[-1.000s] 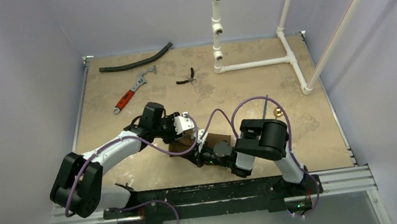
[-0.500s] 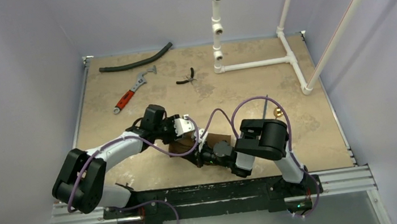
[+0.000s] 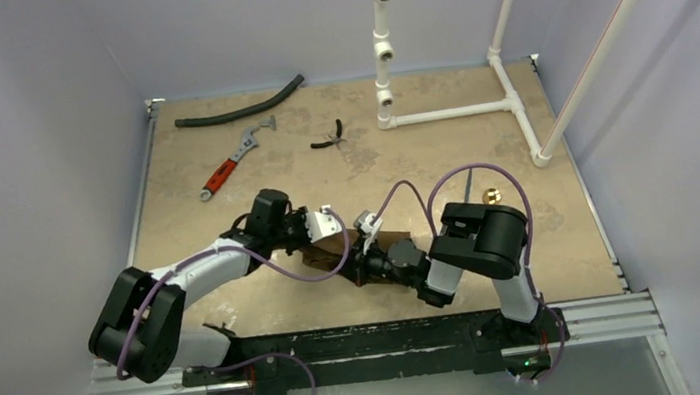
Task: Fold the napkin into a case and place the utensils inside
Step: Stuff the 2/3 rectangle-folded napkin at the center of the board.
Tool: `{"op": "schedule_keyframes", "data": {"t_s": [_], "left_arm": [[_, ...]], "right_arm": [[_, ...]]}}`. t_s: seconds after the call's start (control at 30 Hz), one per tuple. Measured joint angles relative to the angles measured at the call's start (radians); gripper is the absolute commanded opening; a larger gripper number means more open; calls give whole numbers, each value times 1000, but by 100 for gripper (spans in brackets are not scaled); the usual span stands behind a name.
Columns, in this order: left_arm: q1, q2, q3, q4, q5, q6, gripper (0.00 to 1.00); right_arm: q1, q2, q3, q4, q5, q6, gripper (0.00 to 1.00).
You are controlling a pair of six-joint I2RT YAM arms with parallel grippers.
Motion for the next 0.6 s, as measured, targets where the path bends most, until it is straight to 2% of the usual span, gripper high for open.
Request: {"op": "schedule_keyframes", "data": {"t_s": [0.47,0.6], "left_arm": [[-26,-122,-121,64,3,-11,0],[-28,-137,-129,66,3,-19,0]], "right_arm": [[-93,-28,-3,-5,-76,269,0],[-108,-93,18,-38,-77,298,0]]}}
